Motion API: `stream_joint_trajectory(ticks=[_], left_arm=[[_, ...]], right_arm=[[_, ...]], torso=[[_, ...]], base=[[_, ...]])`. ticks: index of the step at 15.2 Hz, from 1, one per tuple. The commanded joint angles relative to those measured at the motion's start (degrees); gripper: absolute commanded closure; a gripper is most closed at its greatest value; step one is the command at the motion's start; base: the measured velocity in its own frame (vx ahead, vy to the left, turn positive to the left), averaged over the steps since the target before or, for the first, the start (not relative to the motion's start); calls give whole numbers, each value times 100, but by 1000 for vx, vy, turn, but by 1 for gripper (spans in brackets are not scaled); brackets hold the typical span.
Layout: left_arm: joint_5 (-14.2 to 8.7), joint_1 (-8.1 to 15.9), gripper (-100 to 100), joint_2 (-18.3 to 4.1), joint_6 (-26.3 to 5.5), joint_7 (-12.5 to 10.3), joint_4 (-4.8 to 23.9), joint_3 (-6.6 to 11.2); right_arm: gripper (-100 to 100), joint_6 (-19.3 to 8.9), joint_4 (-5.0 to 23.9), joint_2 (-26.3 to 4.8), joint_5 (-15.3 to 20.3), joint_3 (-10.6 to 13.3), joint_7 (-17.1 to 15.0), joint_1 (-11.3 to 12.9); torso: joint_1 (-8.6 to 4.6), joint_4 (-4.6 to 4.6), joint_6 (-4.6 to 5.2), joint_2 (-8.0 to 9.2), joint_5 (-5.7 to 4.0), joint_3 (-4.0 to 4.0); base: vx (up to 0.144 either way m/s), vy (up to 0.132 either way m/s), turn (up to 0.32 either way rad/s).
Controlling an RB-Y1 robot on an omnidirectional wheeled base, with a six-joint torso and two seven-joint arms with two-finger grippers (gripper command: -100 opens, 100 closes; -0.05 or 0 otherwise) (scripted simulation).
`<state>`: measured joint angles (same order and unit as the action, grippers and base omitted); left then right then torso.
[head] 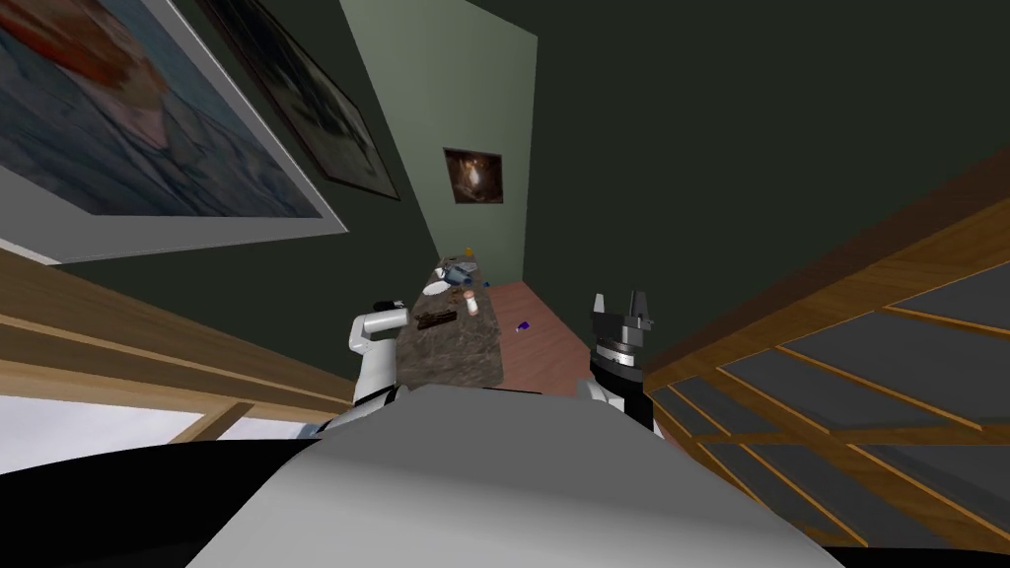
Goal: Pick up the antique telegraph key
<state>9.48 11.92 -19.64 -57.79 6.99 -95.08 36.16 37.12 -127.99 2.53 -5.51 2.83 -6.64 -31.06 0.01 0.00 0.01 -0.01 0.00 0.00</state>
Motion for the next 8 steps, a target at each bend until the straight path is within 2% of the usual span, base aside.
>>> stream_joint_trajectory(ticks=[1,2,4,5,7,8], left_arm=[[-3,55,-100,-10,-215,8,62,22],[-34,205,-100,-42,-392,36,192,83],[-34,205,-100,-42,-575,36,192,83],[-68,349,-100,-73,-732,62,314,134],[-68,349,-100,-73,-922,62,314,134],[-105,485,-100,-102,-1094,86,429,177]], right_arm=[[0,0,0,0,0,0,0,0],[0,0,0,0,0,0,0,0],[0,0,0,0,0,0,0,0],[0,0,0,0,0,0,0,0],[0,0,0,0,0,0,0,0],[0,0,0,0,0,0,0,0]], torso=[[0,0,0,0,0,0],[0,0,-2,0,0,0],[1,0,0,-1,0,0],[1,0,-3,0,0,0],[1,0,0,-1,0,0],[1,0,-3,0,0,0]], base=[[0,2,-82],[1,0,-136],[1,3,-83],[1,1,-106],[1,4,-78],[1,2,-89]])
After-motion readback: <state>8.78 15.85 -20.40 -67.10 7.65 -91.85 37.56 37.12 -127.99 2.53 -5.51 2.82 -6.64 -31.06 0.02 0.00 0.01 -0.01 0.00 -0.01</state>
